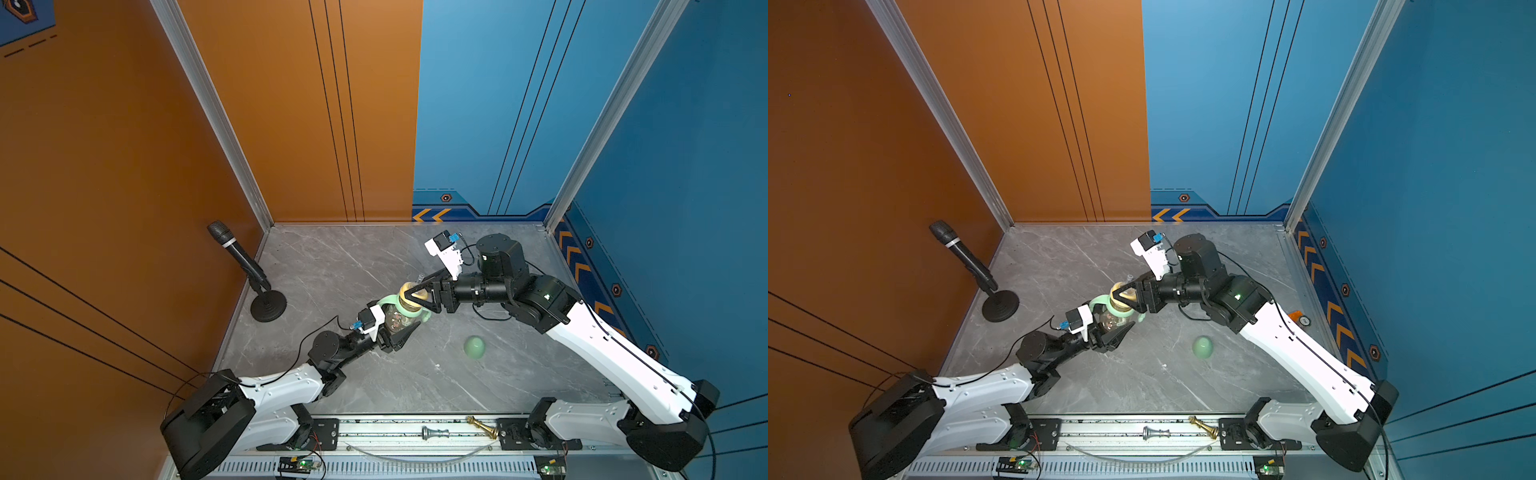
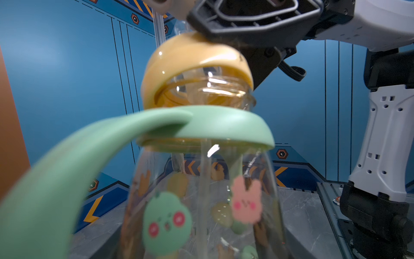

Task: Assemble the baby bottles
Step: Screw the nipple onto the baby bottle.

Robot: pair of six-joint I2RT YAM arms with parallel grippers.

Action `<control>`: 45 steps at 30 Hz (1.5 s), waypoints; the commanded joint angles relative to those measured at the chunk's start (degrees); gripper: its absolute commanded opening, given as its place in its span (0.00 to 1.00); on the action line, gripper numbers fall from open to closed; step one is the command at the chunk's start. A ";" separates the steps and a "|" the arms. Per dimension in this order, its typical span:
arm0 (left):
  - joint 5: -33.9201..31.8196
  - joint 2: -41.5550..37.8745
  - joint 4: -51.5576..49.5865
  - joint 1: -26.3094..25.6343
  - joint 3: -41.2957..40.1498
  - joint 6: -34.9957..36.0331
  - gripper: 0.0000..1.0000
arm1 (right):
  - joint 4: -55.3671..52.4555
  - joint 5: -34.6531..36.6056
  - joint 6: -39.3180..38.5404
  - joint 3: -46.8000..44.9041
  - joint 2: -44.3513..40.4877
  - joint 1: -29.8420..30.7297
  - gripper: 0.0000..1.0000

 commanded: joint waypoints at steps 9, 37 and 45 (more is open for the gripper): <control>2.75 -1.12 2.68 2.99 3.12 -6.46 0.14 | -9.29 2.16 -17.14 -2.77 -1.91 0.10 0.43; -16.68 -3.22 2.71 -3.99 2.99 12.92 0.09 | -11.83 5.09 -8.72 -0.62 4.89 1.39 0.43; -20.84 -2.95 2.70 -6.13 2.91 18.74 0.09 | -9.98 23.50 14.96 1.43 7.05 6.51 0.40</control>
